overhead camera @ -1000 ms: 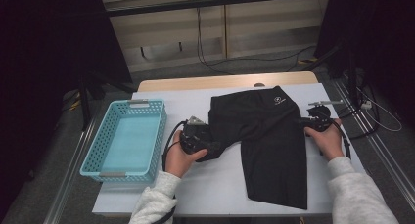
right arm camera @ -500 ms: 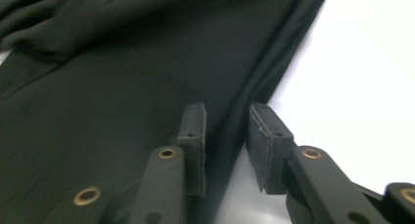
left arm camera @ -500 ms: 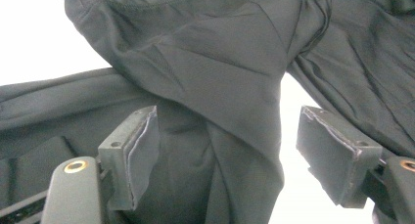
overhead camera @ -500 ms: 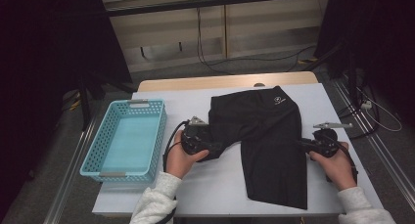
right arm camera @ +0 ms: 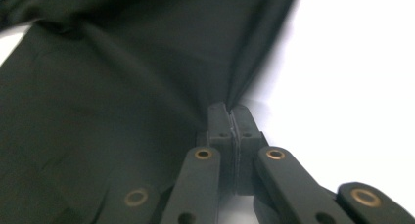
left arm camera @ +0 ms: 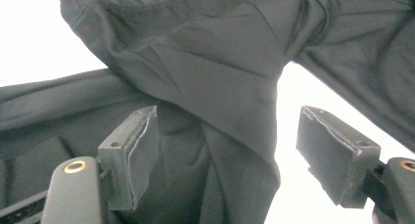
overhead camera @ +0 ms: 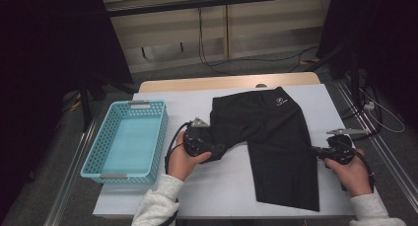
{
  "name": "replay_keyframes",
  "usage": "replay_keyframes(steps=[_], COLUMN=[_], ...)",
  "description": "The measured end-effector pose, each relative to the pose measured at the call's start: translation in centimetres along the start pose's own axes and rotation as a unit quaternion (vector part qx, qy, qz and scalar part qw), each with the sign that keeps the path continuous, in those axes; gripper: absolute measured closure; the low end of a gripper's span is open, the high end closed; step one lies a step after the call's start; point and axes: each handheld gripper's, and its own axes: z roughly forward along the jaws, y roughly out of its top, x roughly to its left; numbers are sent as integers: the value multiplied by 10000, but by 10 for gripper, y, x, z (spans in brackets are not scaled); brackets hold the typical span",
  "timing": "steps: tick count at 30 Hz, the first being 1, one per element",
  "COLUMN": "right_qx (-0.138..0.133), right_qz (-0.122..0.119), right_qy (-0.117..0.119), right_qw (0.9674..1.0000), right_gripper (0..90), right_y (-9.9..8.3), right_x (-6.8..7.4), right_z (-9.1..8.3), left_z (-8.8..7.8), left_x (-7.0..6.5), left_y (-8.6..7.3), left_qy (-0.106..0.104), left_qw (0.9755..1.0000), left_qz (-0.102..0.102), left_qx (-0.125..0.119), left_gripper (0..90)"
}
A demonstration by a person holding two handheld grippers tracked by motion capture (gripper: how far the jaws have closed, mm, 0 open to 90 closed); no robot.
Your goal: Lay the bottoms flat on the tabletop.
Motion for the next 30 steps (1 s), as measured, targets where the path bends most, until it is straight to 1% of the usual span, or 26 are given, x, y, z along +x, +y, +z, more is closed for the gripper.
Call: replay_keyframes(steps=[2, 3, 4, 6, 8, 9, 10, 13, 15, 17, 18, 19, 20, 21, 22, 23, 24, 25, 27, 29, 30], right_qx=[27, -69, -100, -83, -42, -30, -36, 9, 23, 61, 84, 101, 117, 165, 176, 138, 134, 150, 157, 144, 123], right_qz=[29, 31, -37, 23, -130, -170, -192, -223, -171, -169, -154, -192, -186, -220, -242, -173, -156, -150, -242, -191, -206], right_qy=[120, 46, -63, -36, -110, -110, -95, -45, -32, -41, -78, -87, -92, -74, 8, 35, 96, 84, -132, -180, -335], right_qw=[9999, 10000, 9999, 10000, 9998, 9998, 9998, 9997, 9998, 9998, 9998, 9997, 9997, 9996, 9996, 9997, 9997, 9997, 9995, 9996, 9991], right_gripper=[885, 845, 819, 735, 731, 710, 707, 705, 704, 709, 734, 746, 783, 870, 898, 900, 900, 900, 900, 900, 900], right_y=[-1, -2, -3, -2, -3, -4, -5, -9, -14, -18, -20, -22, -24, -26, -27, -28, -29, -28, -26, -27, -27], right_x=[-8, -8, -8, -4, 2, 5, 7, 11, 14, 14, 15, 15, 14, 13, 11, 9, 6, 4, -2, -9, -12], right_z=[-2, -2, -1, -2, -2, -3, -3, -6, -10, -15, -17, -20, -22, -24, -26, -26, -26, -27, -30, -33, -34], left_z=[0, 0, 0, 0, 0, 0, -1, -2, -2, -3, -3, -3, -4, -4, -4, -4, -4, -4, -3, -3, -3], left_x=[0, 0, 0, -1, -1, -2, -2, -2, -1, -1, -2, -2, -2, -2, -3, -3, -3, -3, -3, -2, -2], left_y=[0, 0, 0, 0, 0, 0, 0, 0, 0, 0, 0, 0, 1, 1, 1, 1, 2, 2, 2, 1, 1], left_qy=[7, 8, -3, -1, -18, -17, -28, -6, 6, 4, -7, -6, -10, -1, 1, -7, -9, -13, -14, -1, 2], left_qw=[10000, 10000, 10000, 10000, 10000, 10000, 10000, 10000, 10000, 10000, 10000, 10000, 10000, 10000, 10000, 10000, 10000, 10000, 10000, 10000, 10000], left_qz=[-20, -5, -11, -8, 16, 14, 13, 6, 18, 7, 2, 0, 3, 18, 13, 14, 15, 9, 11, 18, 6], left_qx=[-2, 1, 6, 3, 16, 15, 28, -13, -17, -20, -22, -25, -17, -28, -38, -36, -39, -52, -36, -29, -15], left_gripper=[246, 246, 246, 246, 246, 246, 246, 246, 246, 246, 246, 246, 246, 246, 246, 246, 246, 246, 246, 246, 246])
